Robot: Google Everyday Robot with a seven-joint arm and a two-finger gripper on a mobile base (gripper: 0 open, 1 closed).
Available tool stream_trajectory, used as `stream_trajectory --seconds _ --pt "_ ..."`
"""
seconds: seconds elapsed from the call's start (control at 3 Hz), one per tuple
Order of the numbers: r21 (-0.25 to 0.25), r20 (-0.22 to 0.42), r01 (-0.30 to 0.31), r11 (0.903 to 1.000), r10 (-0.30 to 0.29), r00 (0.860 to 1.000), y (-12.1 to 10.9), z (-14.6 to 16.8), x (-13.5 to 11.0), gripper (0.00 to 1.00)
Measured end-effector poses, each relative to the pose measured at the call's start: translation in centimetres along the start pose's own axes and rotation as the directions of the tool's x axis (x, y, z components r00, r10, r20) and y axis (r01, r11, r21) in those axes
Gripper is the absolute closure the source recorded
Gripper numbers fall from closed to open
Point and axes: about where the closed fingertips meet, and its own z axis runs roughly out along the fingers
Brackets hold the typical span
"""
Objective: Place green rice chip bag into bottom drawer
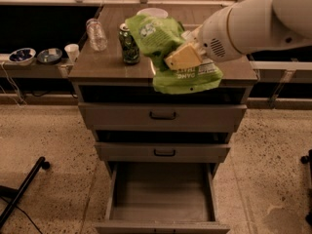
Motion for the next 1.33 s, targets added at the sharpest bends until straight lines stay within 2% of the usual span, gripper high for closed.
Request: stream_trajectory --seconds 0.33,0.67,1.0,1.33 --pt "-0.012 -0.018 0.016 0.9998 -0.016 1.0 0.2 1.2 0.3 1.0" --pt "-0.138 0.032 -0.07 0.9879 0.075 0.997 4.5 8.2 8.4 1.0" --pt "-0.156 0.048 -0.126 0.9798 0.135 0.99 6.6 11.4 18.2 1.0" --pt "-0.159 0.043 -0.135 0.978 0.143 0.989 6.4 12.2 20.1 1.0"
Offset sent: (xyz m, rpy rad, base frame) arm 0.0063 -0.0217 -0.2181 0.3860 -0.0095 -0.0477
